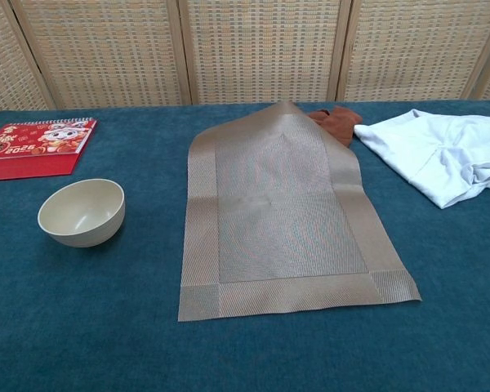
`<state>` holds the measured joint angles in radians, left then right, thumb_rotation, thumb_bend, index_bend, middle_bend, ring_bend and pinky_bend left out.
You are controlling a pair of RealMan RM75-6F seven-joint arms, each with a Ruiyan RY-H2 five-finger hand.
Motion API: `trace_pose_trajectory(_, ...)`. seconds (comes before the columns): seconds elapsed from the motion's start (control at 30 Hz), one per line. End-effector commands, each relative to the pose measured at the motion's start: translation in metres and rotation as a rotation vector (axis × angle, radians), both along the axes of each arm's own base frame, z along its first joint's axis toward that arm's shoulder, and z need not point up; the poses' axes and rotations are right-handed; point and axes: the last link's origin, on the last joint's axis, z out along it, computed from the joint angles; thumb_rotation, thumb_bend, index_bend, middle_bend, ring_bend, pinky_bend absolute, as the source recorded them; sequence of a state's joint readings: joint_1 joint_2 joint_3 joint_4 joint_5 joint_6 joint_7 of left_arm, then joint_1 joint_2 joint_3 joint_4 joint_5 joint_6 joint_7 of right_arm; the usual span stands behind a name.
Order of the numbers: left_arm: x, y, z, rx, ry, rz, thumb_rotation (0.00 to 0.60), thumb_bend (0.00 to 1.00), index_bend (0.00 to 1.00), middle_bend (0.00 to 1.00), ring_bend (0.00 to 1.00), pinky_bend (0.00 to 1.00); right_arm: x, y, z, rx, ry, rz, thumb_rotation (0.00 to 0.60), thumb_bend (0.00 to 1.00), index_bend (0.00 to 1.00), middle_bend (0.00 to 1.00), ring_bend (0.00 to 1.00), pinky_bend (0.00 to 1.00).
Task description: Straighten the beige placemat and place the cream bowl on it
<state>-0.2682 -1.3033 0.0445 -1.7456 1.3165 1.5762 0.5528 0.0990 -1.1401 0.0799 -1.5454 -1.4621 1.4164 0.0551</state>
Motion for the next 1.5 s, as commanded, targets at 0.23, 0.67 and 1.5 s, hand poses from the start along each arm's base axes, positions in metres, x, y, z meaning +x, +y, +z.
trace_pose_trajectory(0.23,-0.012,-0.016,0.024,0.078,-0.063,0.021,0.6,0.28,0.0,0.0,0.0,0.0,0.007,0.004,-0.022,0.079,0.025,0.033,0.6,0.14,0.17,0.0,0.0,0.01)
trace_pose_trajectory(0.67,-0.012,-0.016,0.025,0.061,-0.069,0.016,0.6,0.28,0.0,0.0,0.0,0.0,0.062,-0.011,-0.108,0.27,0.026,0.185,0.6,0.14,0.23,0.0,0.0,0.01)
trace_pose_trajectory(1.5,-0.012,-0.012,0.025,0.055,-0.081,0.024,0.6,0.28,0.0,0.0,0.0,0.0,0.079,-0.033,-0.18,0.282,-0.038,0.177,0.6,0.14,0.27,0.0,0.0,0.0)
